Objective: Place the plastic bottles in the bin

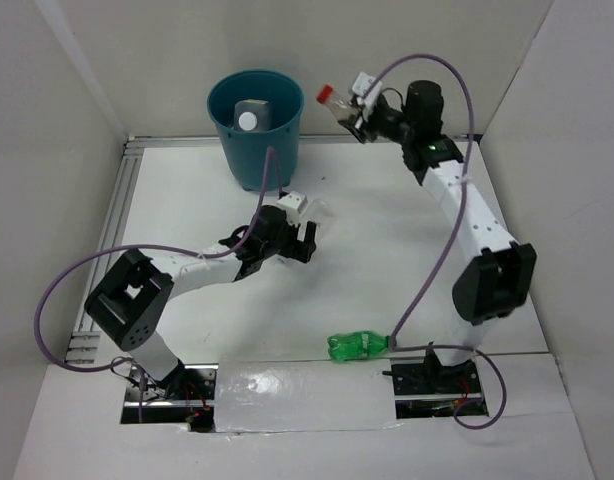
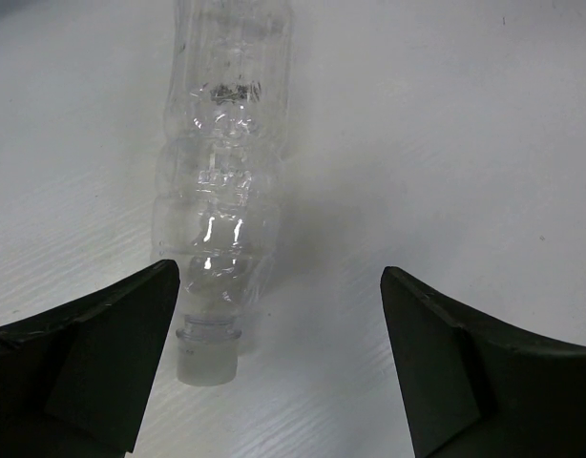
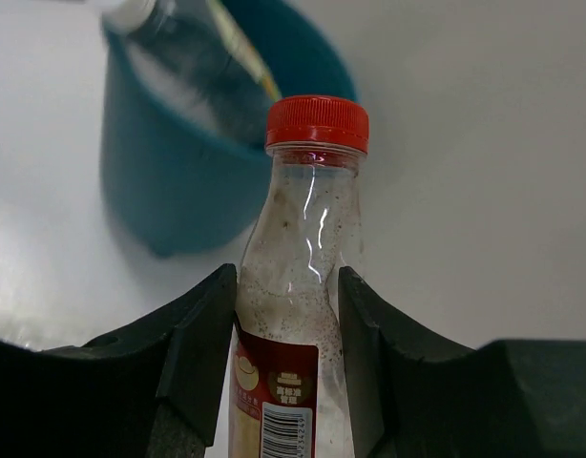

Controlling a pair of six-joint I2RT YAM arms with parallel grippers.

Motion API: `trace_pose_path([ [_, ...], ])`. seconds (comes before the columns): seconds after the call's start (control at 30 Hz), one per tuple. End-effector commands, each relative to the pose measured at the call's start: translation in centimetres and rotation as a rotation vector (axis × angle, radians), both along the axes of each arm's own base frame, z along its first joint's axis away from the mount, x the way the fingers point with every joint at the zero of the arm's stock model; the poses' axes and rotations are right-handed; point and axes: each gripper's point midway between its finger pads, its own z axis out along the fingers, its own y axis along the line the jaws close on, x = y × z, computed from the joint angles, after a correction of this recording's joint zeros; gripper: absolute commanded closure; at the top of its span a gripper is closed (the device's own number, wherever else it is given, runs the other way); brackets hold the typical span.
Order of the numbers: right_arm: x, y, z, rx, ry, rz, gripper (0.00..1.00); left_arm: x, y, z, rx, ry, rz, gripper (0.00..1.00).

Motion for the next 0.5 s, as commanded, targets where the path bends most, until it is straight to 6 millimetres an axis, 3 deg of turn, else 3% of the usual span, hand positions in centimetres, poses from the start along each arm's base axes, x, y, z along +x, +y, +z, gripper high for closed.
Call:
trace_pose_path([
  [0.0,4.7,4.6,5.2,0.191,-0.15,-0.019,0.89,0.4,0.0,1.8,-0.023,-0.08,0.013,0.0],
  [0.03,5.4,5.5,5.8,0.222,-0.152,-0.018,0.89,0.4,0.3,1.4,-0.013,-0.076,0.024,0.0],
  [0.07,5.6,6.4,9.3,0.262,-0.218,0.003,0.89,0.2,0.5,1.6,-0.016,-0.08,0.024,0.0],
  [0.1,6.4,6.8,10.0,0.286,-0.227,0.007,0.89,-0.1,0.7,1.4,-0.013,-0.076,0.024,0.0],
  [0.13,8.5,8.2,7.7,0.312,-0.162,0.005,0.89,-0.4,0.6,1.3,-0.02,-0.075,0.032,0.0],
  [0.17,8.5,8.3,11.5,0.359,-0.232,0.018,0.89,-0.5,0.6,1.0,-0.027,-0.071,0.036,0.0],
  [0.2,9.0,9.4,11.8,0.384,-0.229,0.035,0.89,-0.7,0.4,1.0,-0.023,-0.074,0.037,0.0],
  [0.23,10.9,11.0,9.1,0.398,-0.184,0.046,0.87,-0.5,0.6,1.0,-0.019,-0.078,0.047,0.0],
  [0.27,10.5,11.0,12.2,0.456,-0.226,0.064,0.87,-0.8,0.3,1.0,-0.019,-0.078,0.038,0.0],
  [0.3,10.5,12.2,12.1,0.48,-0.222,0.085,0.86,-0.9,0.1,1.0,-0.015,-0.082,0.04,0.0],
  [0.33,11.4,13.7,10.3,0.497,-0.196,0.103,0.84,-0.9,0.2,0.5,-0.007,-0.073,0.039,0.0],
  [0.4,11.3,14.9,10.2,0.519,-0.212,0.12,0.84,-0.9,-0.3,0.5,0.002,-0.081,0.031,0.0],
  [0.47,11.7,16.1,8.3,0.537,-0.184,0.124,0.83,-0.9,-0.6,0.2,0.027,-0.089,0.034,0.0],
])
